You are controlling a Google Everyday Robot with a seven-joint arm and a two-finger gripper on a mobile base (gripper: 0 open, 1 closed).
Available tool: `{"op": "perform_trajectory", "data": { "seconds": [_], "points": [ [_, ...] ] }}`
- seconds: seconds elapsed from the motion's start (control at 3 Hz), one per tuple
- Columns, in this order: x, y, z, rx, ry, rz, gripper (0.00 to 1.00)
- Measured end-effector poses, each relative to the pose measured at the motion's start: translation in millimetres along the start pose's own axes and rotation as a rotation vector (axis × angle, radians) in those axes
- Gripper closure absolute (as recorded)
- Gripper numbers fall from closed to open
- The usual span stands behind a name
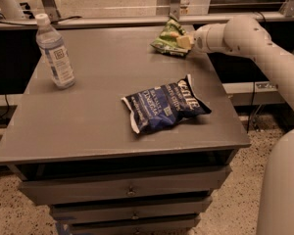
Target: Move green jalapeno chip bag near blue plastic bottle
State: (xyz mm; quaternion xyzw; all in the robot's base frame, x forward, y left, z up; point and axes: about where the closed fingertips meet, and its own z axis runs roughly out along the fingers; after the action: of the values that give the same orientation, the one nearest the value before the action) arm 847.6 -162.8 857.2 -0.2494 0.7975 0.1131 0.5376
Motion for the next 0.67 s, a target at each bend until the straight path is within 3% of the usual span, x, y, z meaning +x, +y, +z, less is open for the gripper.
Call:
{"op": "perform_trajectory", "data": {
  "seconds": [0.33, 0.67],
  "points": [
    [-14, 4, -11, -0.011, -0.030, -0.017, 0.88],
    [-36, 19, -21, -0.065, -0.078, -0.037, 1.00]
  ]
}}
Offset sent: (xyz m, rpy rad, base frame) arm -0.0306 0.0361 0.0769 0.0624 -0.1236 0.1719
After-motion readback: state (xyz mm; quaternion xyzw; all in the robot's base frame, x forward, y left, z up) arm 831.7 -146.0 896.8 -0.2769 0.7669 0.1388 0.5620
